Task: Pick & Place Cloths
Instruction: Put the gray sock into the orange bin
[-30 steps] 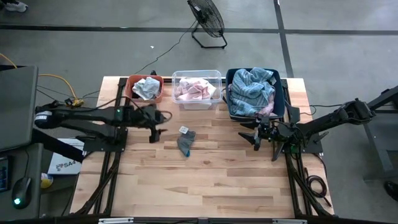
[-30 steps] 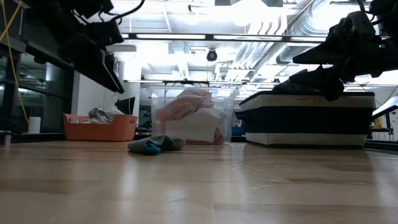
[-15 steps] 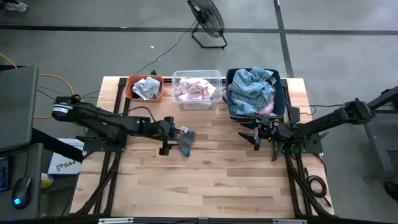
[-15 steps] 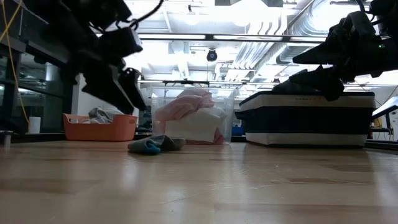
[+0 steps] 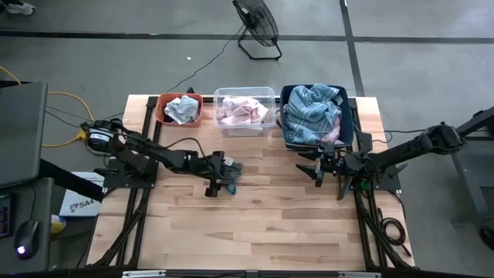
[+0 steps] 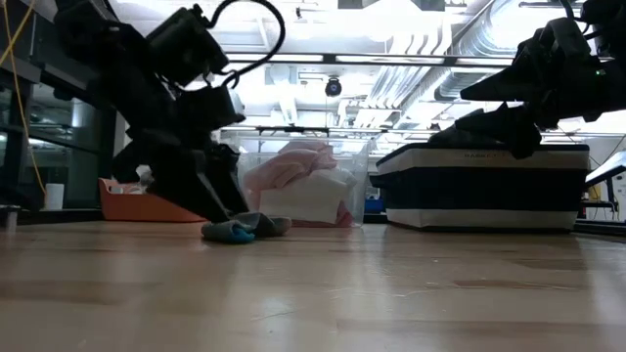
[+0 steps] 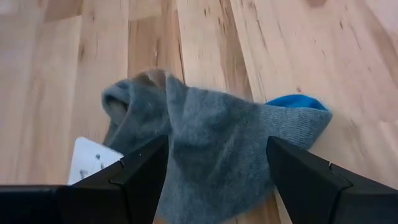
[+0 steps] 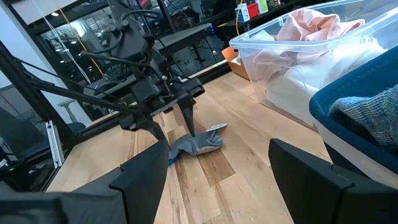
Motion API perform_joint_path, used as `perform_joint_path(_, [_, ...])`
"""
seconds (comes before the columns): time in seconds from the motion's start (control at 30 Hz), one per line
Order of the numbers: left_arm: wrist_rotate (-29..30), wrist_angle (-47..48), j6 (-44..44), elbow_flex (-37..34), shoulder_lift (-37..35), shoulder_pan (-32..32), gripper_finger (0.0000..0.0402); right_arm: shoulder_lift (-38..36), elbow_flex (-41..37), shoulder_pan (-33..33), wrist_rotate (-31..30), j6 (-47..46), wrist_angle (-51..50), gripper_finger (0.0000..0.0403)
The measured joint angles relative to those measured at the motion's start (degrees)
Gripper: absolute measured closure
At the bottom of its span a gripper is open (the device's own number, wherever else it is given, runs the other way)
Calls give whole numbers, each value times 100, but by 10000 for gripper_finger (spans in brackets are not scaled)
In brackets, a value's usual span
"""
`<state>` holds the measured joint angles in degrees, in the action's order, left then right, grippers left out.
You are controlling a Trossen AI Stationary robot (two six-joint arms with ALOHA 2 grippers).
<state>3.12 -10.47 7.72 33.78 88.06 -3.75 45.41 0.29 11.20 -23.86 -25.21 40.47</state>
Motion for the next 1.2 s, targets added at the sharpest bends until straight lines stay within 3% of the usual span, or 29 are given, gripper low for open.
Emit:
perform_joint_path(0.17, [20,-97,-37,5,257,0,138,2,1,0,1,0,0,133])
perform_joint_path(0.3, [19,-119,-74,13,336,0,168,1,-1,0,0,0,0,133])
perform_joint_path(0.47, [20,-96,-91,13,343,0,243,2,0,0,1,0,0,133])
perform_joint_path(0.7, [32,-12,-187,13,345,-2,383,1,-1,0,0,0,0,133])
perform_joint_path(1.2, [66,64,-522,3,283,-4,398,2,-1,0,2,0,0,133])
